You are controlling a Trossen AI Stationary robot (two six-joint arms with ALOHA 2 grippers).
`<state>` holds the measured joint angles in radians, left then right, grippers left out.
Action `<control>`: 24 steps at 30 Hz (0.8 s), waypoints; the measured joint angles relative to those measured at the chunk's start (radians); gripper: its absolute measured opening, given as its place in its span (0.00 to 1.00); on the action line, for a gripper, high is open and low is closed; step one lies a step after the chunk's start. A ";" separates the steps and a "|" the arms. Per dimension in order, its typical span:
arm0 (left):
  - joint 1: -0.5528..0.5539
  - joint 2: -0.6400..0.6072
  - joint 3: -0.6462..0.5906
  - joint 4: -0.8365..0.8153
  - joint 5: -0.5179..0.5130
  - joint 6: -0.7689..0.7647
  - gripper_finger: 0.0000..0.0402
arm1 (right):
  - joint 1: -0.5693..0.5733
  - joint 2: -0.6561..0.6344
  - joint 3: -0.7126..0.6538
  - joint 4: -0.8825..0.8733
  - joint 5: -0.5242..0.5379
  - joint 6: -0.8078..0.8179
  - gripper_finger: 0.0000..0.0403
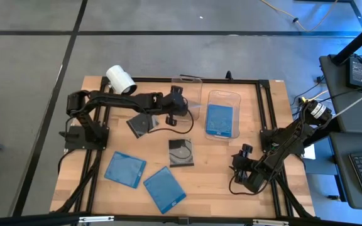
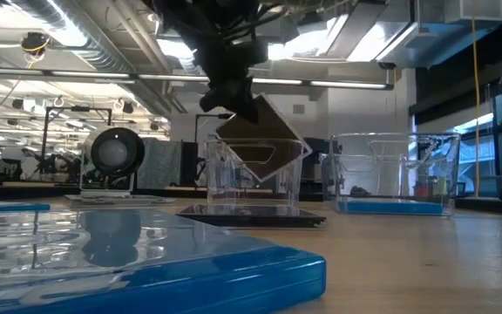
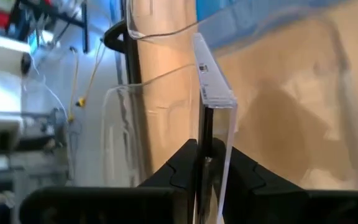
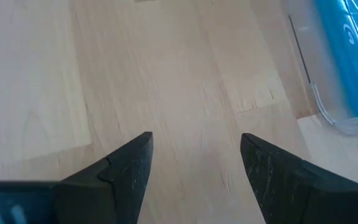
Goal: Pick & place jewel cases by type
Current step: Put the bottom black cd case into the left transparent bin
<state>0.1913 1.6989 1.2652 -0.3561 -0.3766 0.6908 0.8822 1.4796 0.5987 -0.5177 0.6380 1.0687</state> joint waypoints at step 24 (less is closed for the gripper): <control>0.143 0.000 0.000 -0.036 0.245 0.627 0.10 | 0.000 0.000 0.000 0.001 0.131 0.049 0.61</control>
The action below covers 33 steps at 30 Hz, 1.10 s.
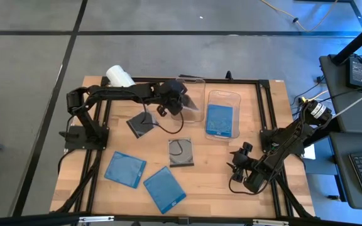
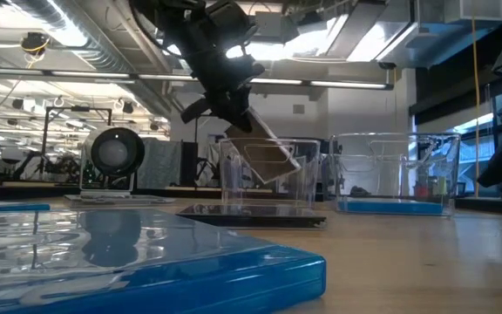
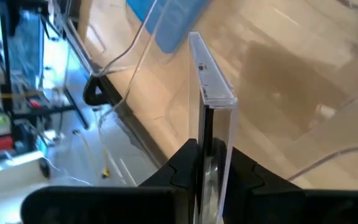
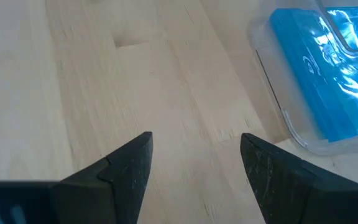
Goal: Pick & place jewel cases by type
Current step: Put the bottom black cd case into the left transparent bin
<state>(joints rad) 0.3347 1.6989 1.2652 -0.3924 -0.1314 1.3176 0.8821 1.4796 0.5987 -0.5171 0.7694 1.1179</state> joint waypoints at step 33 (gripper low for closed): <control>-0.013 0.053 0.000 0.112 0.099 0.046 0.14 | -0.003 0.000 -0.001 0.006 0.048 0.003 0.61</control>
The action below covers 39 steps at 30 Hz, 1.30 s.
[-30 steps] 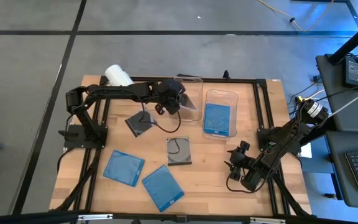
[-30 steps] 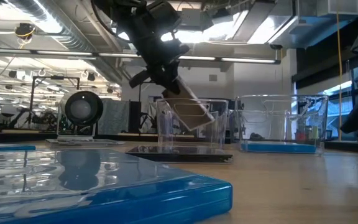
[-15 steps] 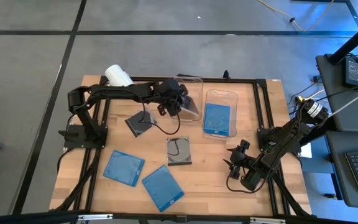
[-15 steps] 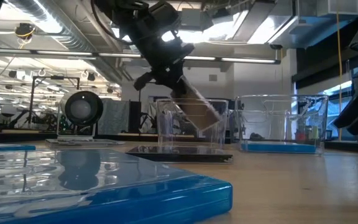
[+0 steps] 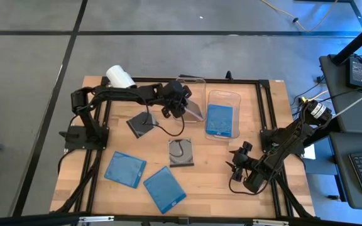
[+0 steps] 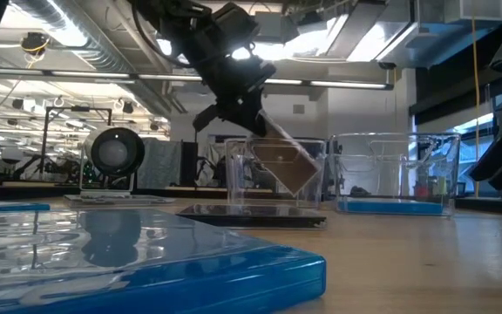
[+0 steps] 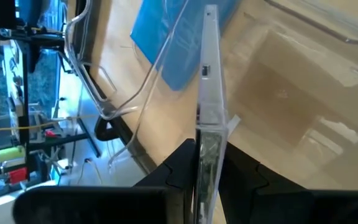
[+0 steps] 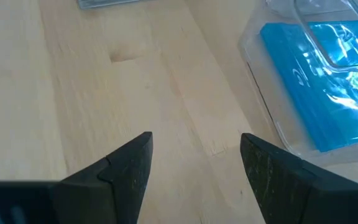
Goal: Pick & place jewel cases by type
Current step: Put the bottom black cd case into the left transparent bin
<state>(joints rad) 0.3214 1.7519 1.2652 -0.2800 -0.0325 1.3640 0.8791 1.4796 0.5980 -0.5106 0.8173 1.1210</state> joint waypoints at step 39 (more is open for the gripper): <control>-0.121 -0.001 0.000 -0.200 -0.426 0.020 0.32 | 0.000 0.000 0.000 0.007 -0.007 0.000 0.61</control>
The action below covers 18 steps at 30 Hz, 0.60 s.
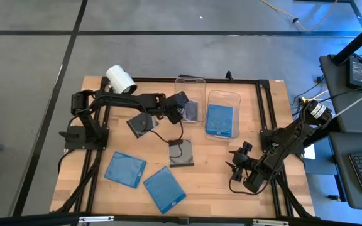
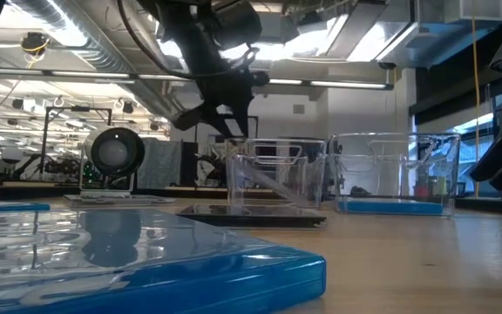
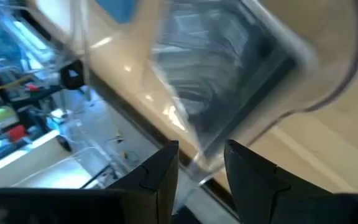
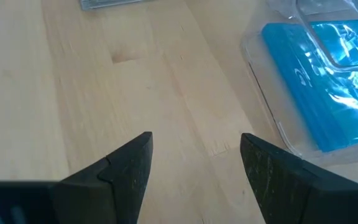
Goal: Pick & place jewel cases by type
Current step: Put the bottom black cd case into the left transparent bin, then put the right black cd case into the left transparent bin
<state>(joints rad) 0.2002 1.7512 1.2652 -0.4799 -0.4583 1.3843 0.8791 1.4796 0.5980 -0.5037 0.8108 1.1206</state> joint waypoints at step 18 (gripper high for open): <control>-0.079 -0.136 0.047 -0.074 -0.033 -0.436 0.31 | 0.000 0.000 0.000 0.031 0.000 0.000 0.61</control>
<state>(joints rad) 0.1214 1.6155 1.3121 -0.5543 -0.4911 0.9487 0.8793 1.4792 0.5980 -0.4725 0.8106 1.1206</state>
